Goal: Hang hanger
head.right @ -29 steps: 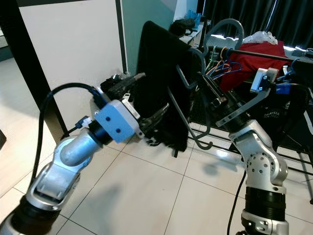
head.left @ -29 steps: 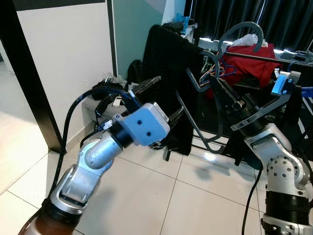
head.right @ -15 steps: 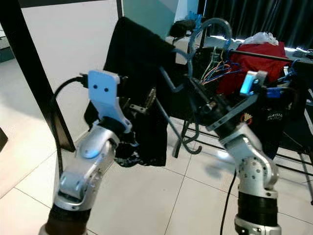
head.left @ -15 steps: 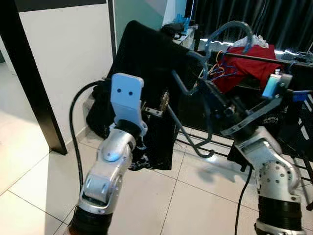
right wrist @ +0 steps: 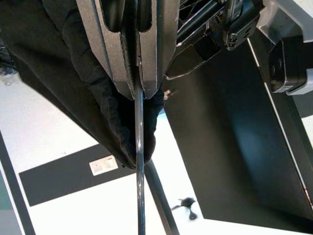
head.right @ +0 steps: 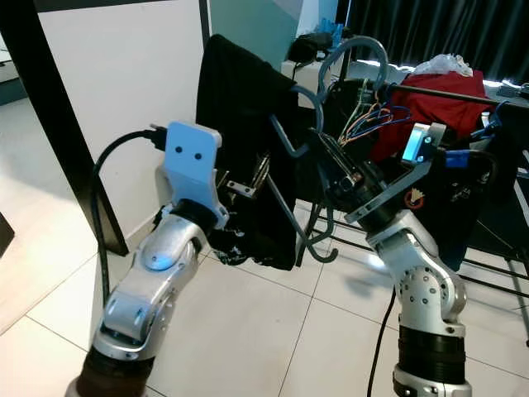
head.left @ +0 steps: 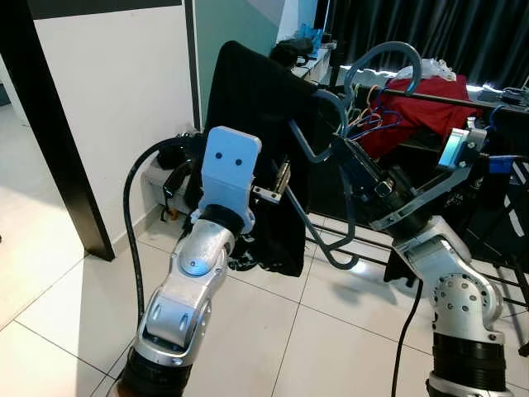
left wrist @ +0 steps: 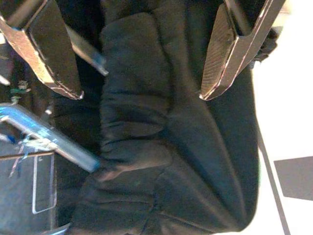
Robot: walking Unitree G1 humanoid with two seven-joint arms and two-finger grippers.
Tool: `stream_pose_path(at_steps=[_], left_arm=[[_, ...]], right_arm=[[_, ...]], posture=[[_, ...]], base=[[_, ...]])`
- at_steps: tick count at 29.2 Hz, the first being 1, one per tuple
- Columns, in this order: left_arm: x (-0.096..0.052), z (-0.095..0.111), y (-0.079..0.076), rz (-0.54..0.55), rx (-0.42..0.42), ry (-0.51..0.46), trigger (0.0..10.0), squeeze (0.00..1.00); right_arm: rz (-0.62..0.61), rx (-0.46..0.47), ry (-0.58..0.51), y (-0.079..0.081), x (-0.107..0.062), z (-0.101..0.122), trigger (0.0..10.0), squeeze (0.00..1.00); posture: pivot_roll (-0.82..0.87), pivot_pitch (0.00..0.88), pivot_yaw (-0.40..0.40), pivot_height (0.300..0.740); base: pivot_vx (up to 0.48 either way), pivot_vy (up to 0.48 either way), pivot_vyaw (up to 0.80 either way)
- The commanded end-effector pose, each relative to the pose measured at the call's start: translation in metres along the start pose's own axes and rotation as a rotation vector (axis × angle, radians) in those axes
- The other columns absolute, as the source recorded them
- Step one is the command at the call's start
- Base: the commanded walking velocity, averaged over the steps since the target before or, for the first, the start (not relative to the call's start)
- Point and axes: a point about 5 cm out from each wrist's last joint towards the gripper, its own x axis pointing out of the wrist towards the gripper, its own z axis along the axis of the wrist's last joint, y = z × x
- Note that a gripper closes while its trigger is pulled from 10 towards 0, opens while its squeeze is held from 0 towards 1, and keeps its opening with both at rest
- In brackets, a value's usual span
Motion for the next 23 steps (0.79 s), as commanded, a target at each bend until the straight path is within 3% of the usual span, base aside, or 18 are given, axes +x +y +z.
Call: stream_pose_path(at_steps=[1, 7, 8, 9, 13, 14, 15, 16, 22, 23], left_arm=[[0.000, -0.003, 0.001, 0.009, 0.023, 0.010, 0.0, 0.00], [0.002, -0.005, 0.007, 0.031, 0.028, 0.018, 0.0, 0.00], [0.002, -0.006, 0.007, 0.033, 0.028, 0.023, 1.1, 0.00], [0.002, -0.007, 0.007, 0.033, 0.025, 0.030, 0.0, 0.00], [0.001, -0.010, 0.008, 0.042, 0.005, 0.045, 0.2, 0.00], [0.001, -0.011, 0.007, 0.036, 0.003, 0.047, 2.2, 0.00], [0.001, -0.011, 0.007, 0.036, 0.003, 0.047, 2.2, 0.00], [0.001, -0.012, 0.007, 0.037, -0.002, 0.052, 10.0, 0.00], [0.001, -0.015, 0.008, 0.051, 0.002, 0.068, 10.0, 0.00], [0.001, -0.015, 0.009, 0.052, 0.003, 0.069, 5.2, 0.00]], right_arm=[[0.066, -0.021, -0.048, 0.012, 0.006, 0.010, 10.0, 0.00], [0.070, -0.023, -0.050, 0.014, 0.006, 0.011, 10.0, 0.00], [0.072, -0.024, -0.050, 0.014, 0.007, 0.012, 10.0, 0.00], [0.073, -0.024, -0.050, 0.015, 0.007, 0.012, 10.0, 0.00], [0.075, -0.024, -0.048, 0.016, 0.007, 0.012, 10.0, 0.00], [0.076, -0.024, -0.046, 0.016, 0.006, 0.012, 10.0, 0.00], [0.076, -0.024, -0.046, 0.016, 0.006, 0.012, 10.0, 0.00], [0.075, -0.021, -0.042, 0.016, 0.006, 0.011, 10.0, 0.00], [0.081, -0.003, -0.028, 0.019, 0.006, 0.004, 10.0, 0.00], [0.082, 0.000, -0.024, 0.020, 0.006, 0.003, 10.0, 0.00]], posture=[[-0.01, 0.000, -0.057, 0.740], [-0.02, 0.000, -0.053, 0.740], [-0.02, 0.000, -0.051, 0.740], [-0.02, 0.000, -0.052, 0.740], [-0.02, 0.000, -0.052, 0.740], [-0.03, 0.000, -0.052, 0.740], [-0.03, 0.000, -0.052, 0.740], [-0.03, 0.000, -0.052, 0.740], [-0.02, 0.000, -0.054, 0.740], [-0.02, 0.000, -0.054, 0.740]], base=[[0.000, 0.000, 0.00], [0.000, 0.000, 0.00], [0.000, 0.000, 0.00], [0.000, 0.000, 0.00], [0.000, 0.000, 0.00], [0.000, 0.000, 0.00], [0.000, 0.000, 0.00], [0.000, 0.000, 0.00], [0.000, 0.000, 0.00], [0.000, 0.000, 0.00]])
